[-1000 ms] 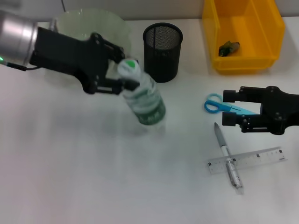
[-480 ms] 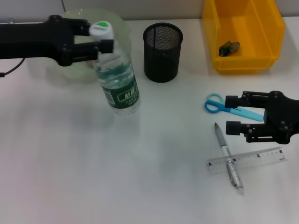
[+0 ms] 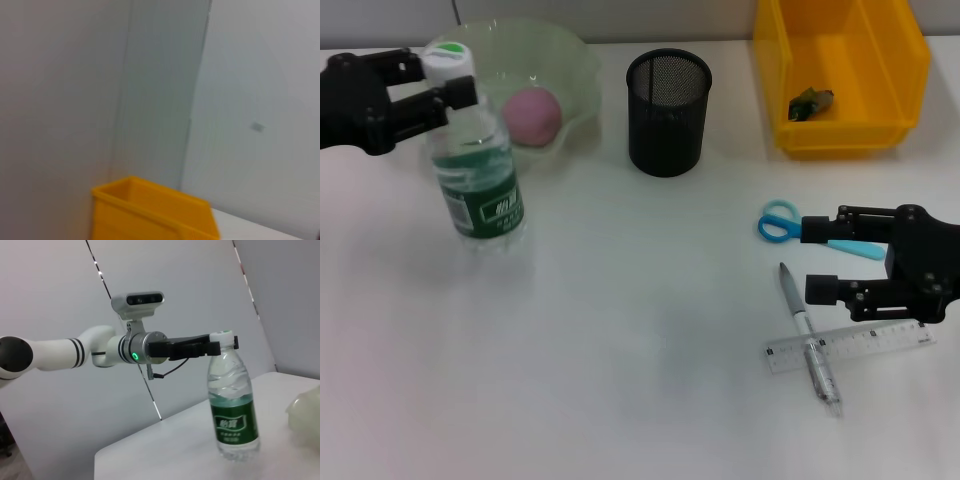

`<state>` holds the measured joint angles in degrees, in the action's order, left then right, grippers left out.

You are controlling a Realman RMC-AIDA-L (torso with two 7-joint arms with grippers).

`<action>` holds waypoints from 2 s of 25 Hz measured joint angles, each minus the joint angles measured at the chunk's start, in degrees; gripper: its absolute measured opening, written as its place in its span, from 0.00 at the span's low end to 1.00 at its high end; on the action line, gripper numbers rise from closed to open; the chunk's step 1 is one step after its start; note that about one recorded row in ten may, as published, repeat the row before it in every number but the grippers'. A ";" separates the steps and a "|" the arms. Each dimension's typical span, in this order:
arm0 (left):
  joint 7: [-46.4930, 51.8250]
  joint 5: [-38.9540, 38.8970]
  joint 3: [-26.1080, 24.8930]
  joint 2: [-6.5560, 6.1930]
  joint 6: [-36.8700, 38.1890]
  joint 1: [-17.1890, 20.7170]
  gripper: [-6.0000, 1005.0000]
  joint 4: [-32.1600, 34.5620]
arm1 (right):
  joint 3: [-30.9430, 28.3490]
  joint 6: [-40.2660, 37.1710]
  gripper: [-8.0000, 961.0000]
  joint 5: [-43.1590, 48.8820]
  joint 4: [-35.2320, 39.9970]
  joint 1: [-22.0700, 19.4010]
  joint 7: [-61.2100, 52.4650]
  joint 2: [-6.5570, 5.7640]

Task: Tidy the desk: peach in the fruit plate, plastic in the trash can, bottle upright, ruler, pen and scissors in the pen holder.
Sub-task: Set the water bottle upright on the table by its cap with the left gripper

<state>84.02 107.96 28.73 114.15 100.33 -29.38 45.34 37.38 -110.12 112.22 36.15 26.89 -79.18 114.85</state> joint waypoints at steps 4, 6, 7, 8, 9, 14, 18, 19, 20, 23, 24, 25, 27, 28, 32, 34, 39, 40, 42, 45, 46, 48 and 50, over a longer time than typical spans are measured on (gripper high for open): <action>-2.72 -2.67 -0.12 0.62 -3.01 2.36 0.45 -0.32 | 0.02 0.03 0.80 0.06 -0.02 0.12 0.97 0.12; -3.33 -3.22 -0.12 0.75 -3.46 2.71 0.45 -0.56 | 0.22 0.24 0.80 0.18 -0.03 0.14 1.14 0.14; -3.33 -3.22 -0.12 0.75 -3.46 2.71 0.45 -0.56 | 0.33 0.41 0.80 0.32 -0.03 0.15 1.16 0.14; -6.14 -5.69 -0.15 0.98 -5.66 3.76 0.45 -2.80 | 0.43 0.54 0.80 0.46 -0.03 0.15 1.18 0.14; -6.14 -5.69 -0.15 0.98 -5.66 3.76 0.45 -2.80 | 0.50 0.59 0.80 0.59 -0.03 0.16 1.18 0.13; -10.25 -7.20 -0.57 1.17 -8.97 4.17 0.44 -6.61 | 0.59 0.63 0.80 0.87 -0.05 0.18 1.21 0.02; -11.53 -7.31 -1.09 1.64 -10.56 4.26 0.44 -7.34 | 0.63 0.89 0.80 1.49 -0.08 0.18 1.22 0.06; -13.38 -7.32 -1.61 2.96 -13.12 4.68 0.44 -7.72 | 0.64 1.15 0.80 1.60 -0.06 0.17 1.22 0.10; -13.71 -7.32 -1.64 3.17 -13.55 4.76 0.44 -7.78 | 0.63 1.44 0.80 1.65 -0.05 0.13 1.23 0.12; -15.02 -7.43 -1.67 3.81 -15.10 5.03 0.44 -8.22 | 0.66 2.08 0.80 1.89 -0.04 0.05 1.54 0.13; -15.61 -7.59 -1.69 3.96 -15.61 5.11 0.44 -8.64 | 0.68 2.13 0.80 2.08 -0.04 0.04 1.66 0.13; -15.83 -7.69 -1.71 4.00 -15.76 5.14 0.44 -8.87 | 0.70 2.14 0.80 2.39 -0.04 0.05 1.76 0.15; -17.71 -8.54 -1.77 4.08 -16.69 5.20 0.44 -10.61 | 0.71 2.15 0.80 2.84 -0.03 0.13 1.81 0.20; -18.62 -9.08 -1.85 4.08 -16.95 5.28 0.44 -11.40 | 0.72 2.15 0.80 2.94 -0.03 0.14 1.81 0.22; -20.81 -11.10 -2.26 4.08 -17.05 5.92 0.44 -13.22 | 0.70 1.89 0.80 3.00 -0.03 0.05 1.89 0.08; -21.37 -11.71 -2.28 4.07 -16.94 6.18 0.44 -13.49 | 0.69 1.79 0.80 3.01 -0.03 -0.03 1.91 -0.09; -22.09 -11.92 -2.23 4.15 -17.27 6.30 0.44 -13.91 | 0.68 1.64 0.80 3.04 -0.03 -0.04 1.92 -0.18; -22.37 -12.10 -2.27 4.20 -17.40 6.32 0.44 -14.12 | 0.68 1.63 0.80 3.07 -0.03 0.00 1.92 -0.20; -23.15 -12.57 -2.28 4.22 -17.71 6.36 0.44 -14.73 | 0.68 1.62 0.80 3.12 -0.03 0.11 1.92 -0.27; -23.71 -12.77 -2.28 4.23 -18.35 6.36 0.44 -14.92 | 0.68 1.59 0.80 3.41 -0.03 0.29 1.93 -0.36; -23.76 -12.78 -2.28 4.24 -18.75 6.36 0.44 -14.96 | 0.68 1.58 0.80 3.54 -0.03 0.34 1.92 -0.36; -23.87 -12.91 -2.28 4.24 -19.16 6.33 0.44 -15.27 | 0.68 1.58 0.80 3.69 -0.03 0.38 1.92 -0.37; -24.02 -13.05 -2.27 4.24 -19.22 6.31 0.44 -15.49 | 0.68 1.57 0.80 3.73 -0.03 0.43 1.93 -0.38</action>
<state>60.00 94.91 26.45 118.39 81.11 -23.07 29.84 38.06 -108.55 115.95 36.12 27.32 -77.25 114.46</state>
